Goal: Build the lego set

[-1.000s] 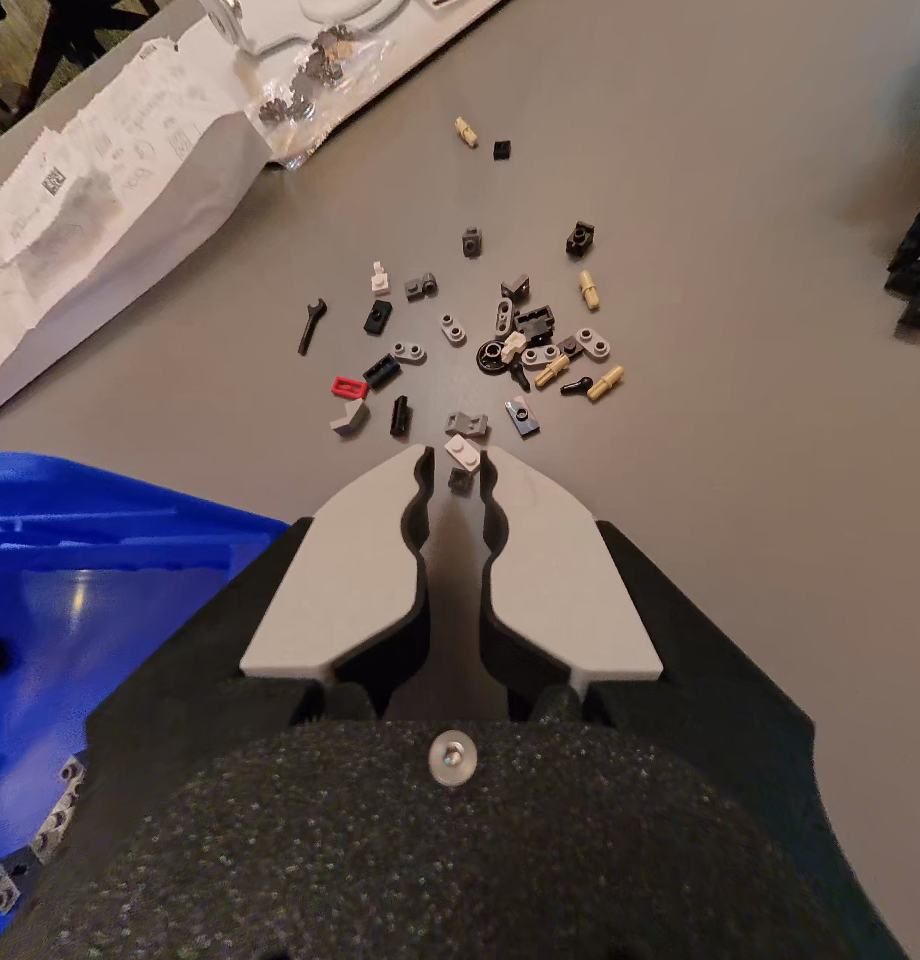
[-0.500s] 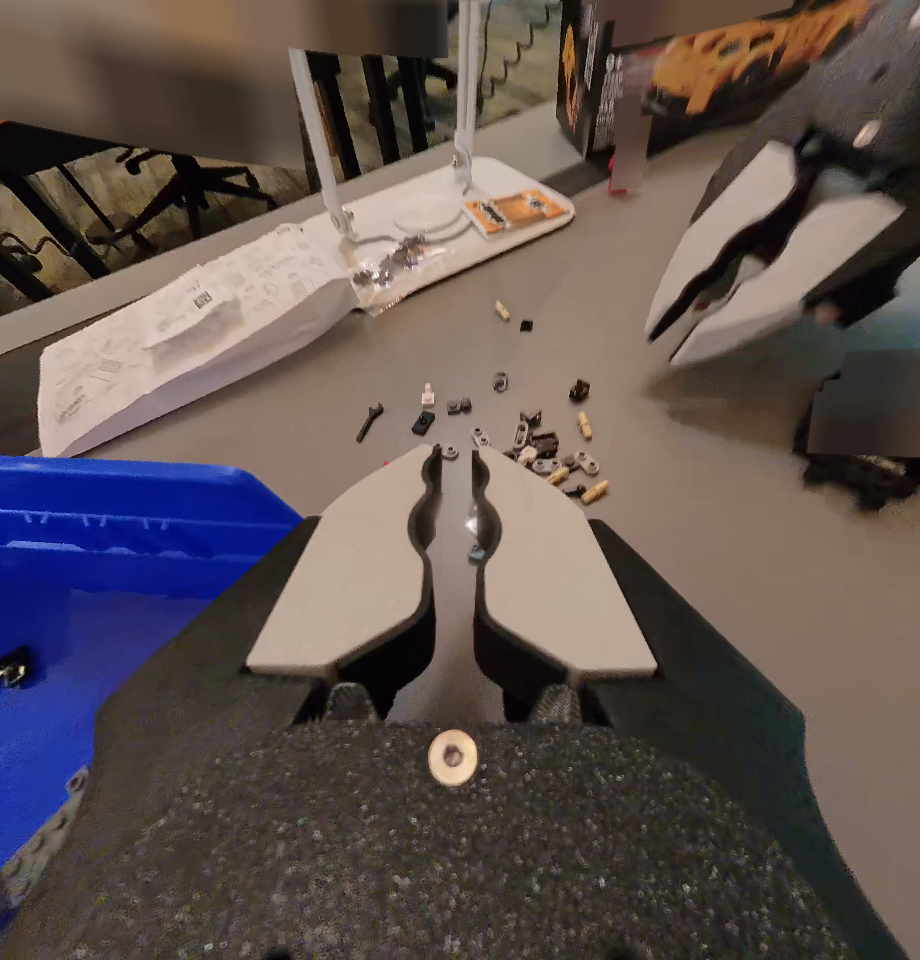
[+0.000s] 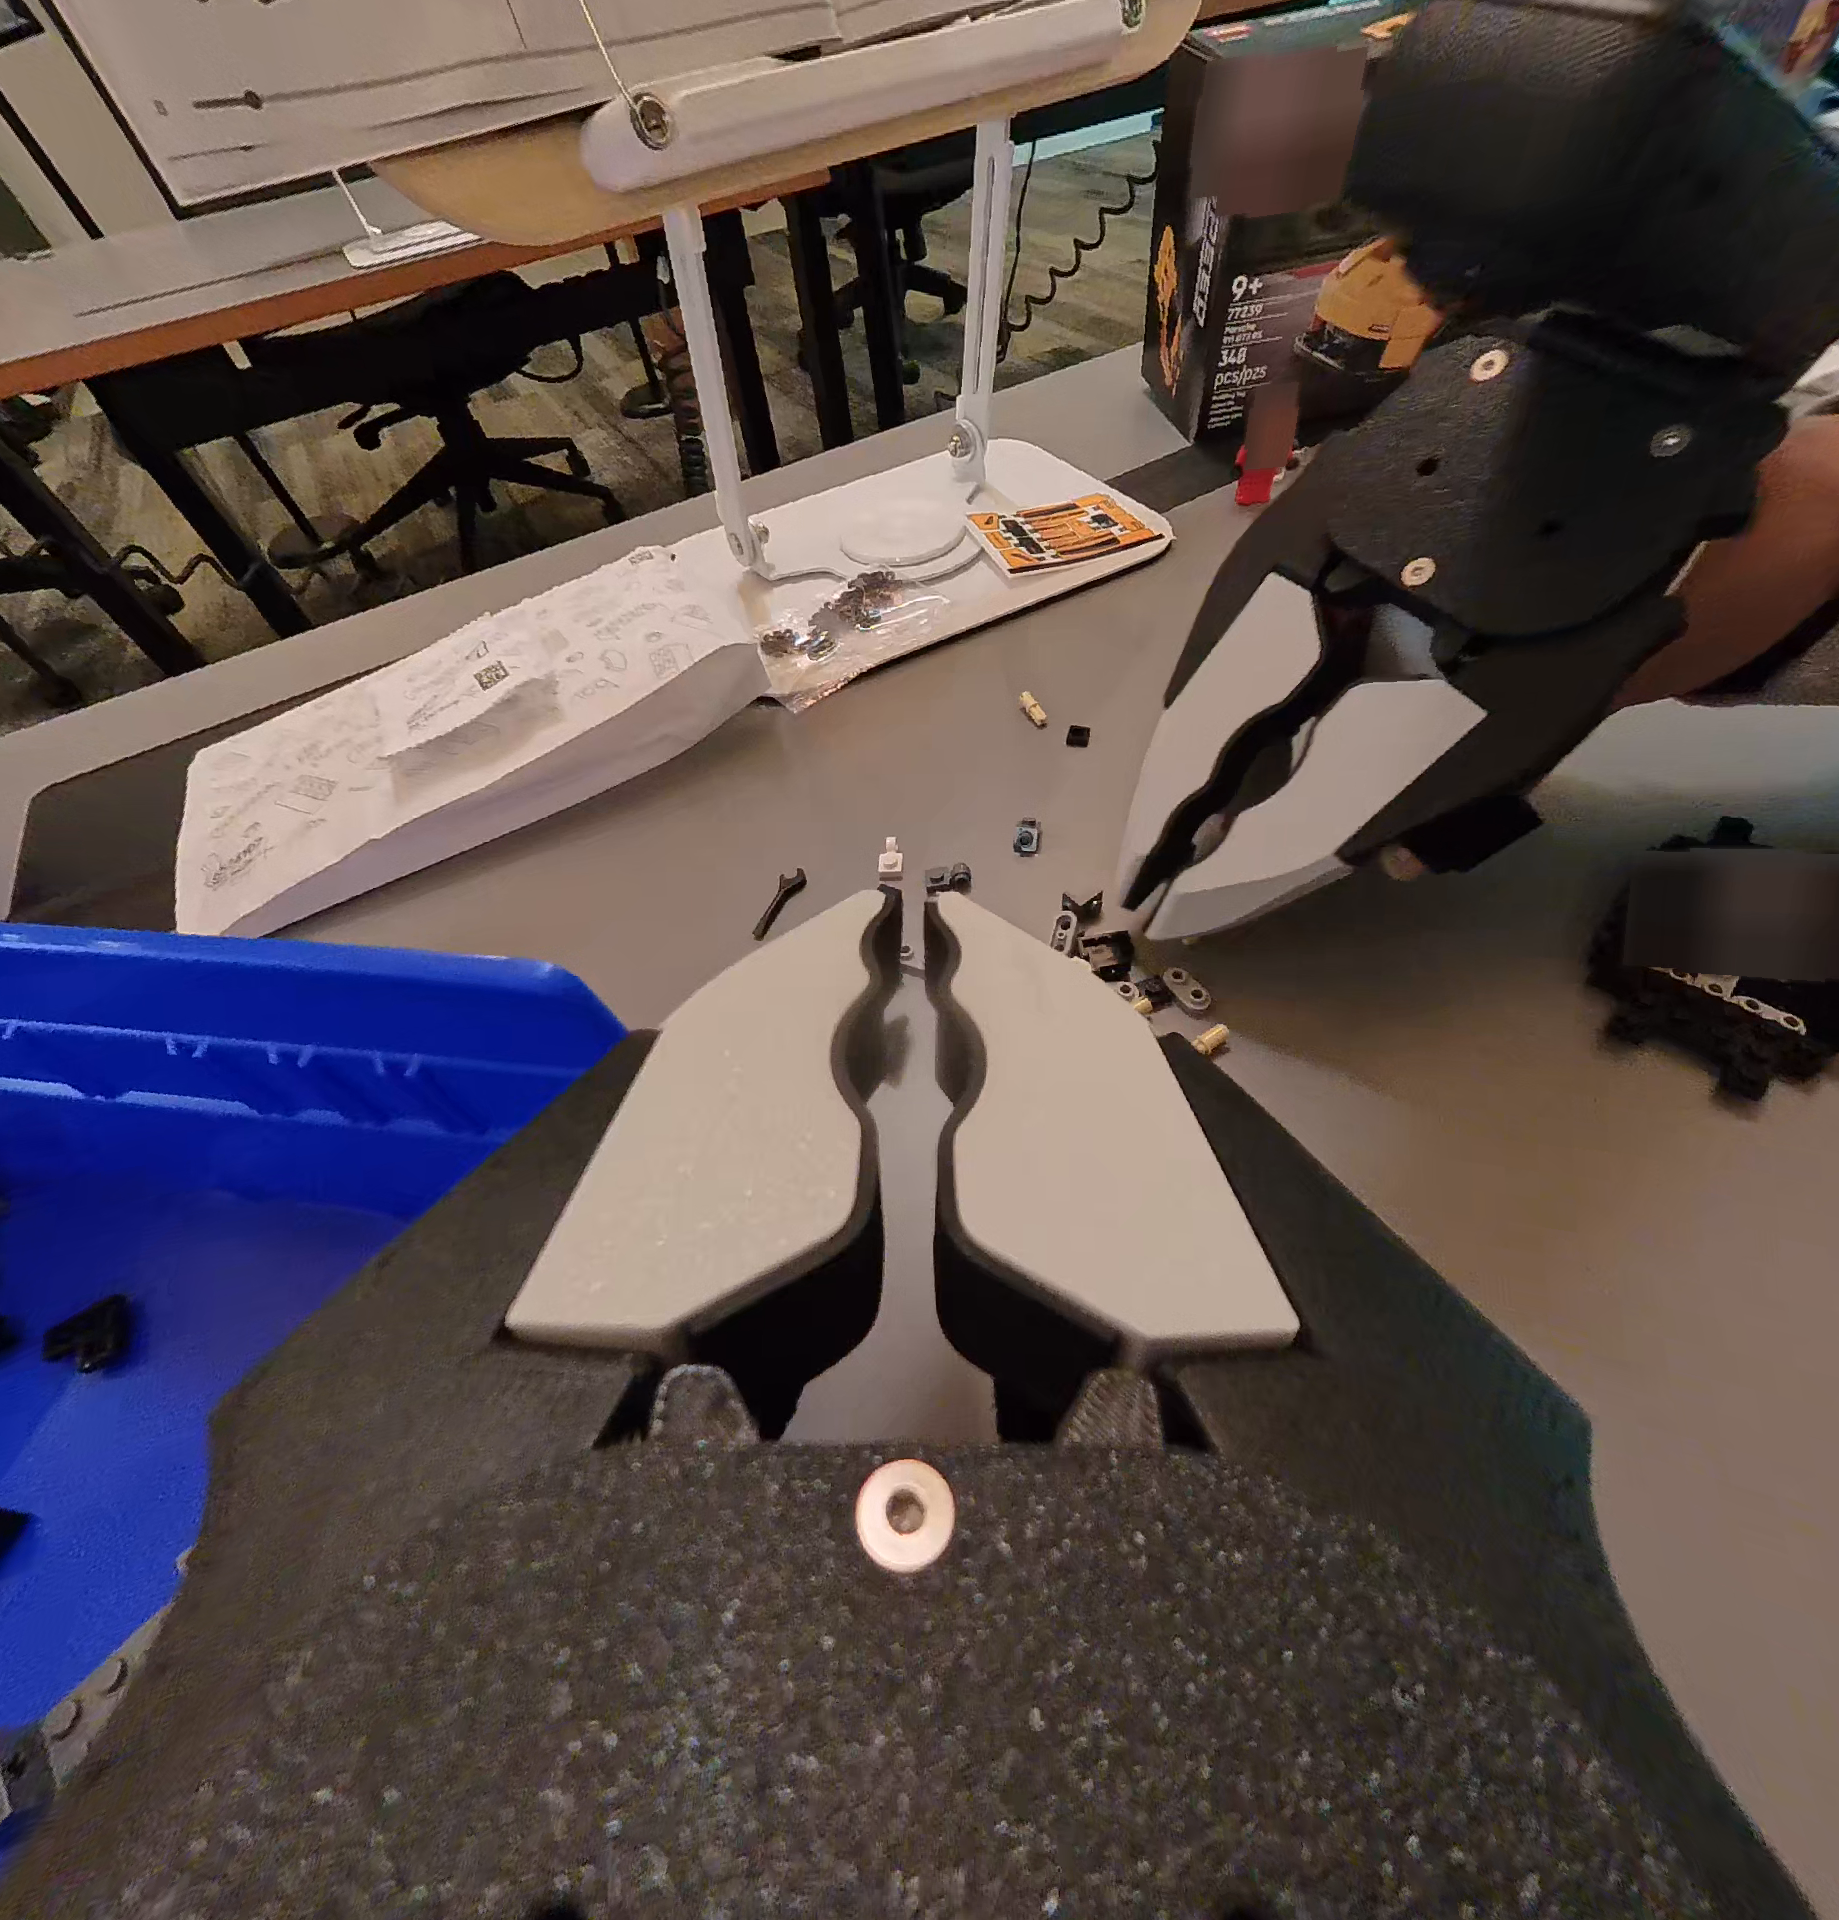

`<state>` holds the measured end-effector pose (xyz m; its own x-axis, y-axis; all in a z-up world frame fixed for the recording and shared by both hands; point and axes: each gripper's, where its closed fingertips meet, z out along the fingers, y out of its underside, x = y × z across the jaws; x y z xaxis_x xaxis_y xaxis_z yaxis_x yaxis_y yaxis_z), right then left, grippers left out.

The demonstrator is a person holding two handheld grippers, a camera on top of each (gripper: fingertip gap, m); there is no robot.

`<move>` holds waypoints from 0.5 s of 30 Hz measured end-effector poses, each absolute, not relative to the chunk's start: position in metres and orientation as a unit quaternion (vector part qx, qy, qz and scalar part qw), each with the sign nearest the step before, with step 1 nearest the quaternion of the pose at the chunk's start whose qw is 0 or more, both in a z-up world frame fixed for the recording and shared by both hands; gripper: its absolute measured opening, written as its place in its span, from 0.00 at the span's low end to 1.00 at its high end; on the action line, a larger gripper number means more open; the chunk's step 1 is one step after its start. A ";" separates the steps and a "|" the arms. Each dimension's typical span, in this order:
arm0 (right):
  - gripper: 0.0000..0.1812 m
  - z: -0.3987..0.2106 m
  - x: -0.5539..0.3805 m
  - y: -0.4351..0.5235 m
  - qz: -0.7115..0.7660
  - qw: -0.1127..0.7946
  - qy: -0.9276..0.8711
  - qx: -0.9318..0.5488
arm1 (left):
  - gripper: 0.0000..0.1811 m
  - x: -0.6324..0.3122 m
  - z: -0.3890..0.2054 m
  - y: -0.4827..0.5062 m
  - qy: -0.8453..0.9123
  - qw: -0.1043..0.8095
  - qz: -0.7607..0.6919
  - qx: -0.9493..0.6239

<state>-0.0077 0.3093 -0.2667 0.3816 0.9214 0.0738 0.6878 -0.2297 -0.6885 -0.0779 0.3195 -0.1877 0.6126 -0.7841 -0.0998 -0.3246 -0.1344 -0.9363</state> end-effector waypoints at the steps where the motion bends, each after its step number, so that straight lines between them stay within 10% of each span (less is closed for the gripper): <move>1: 0.04 -0.269 -0.008 0.312 0.174 0.321 -0.525 -0.769 | 0.02 -0.078 -0.188 0.319 0.385 0.534 -0.215 -0.721; 15: 0.00 -0.253 0.003 0.316 0.175 0.352 -0.513 -0.763 | 0.02 -0.076 -0.189 0.319 0.392 0.531 -0.212 -0.720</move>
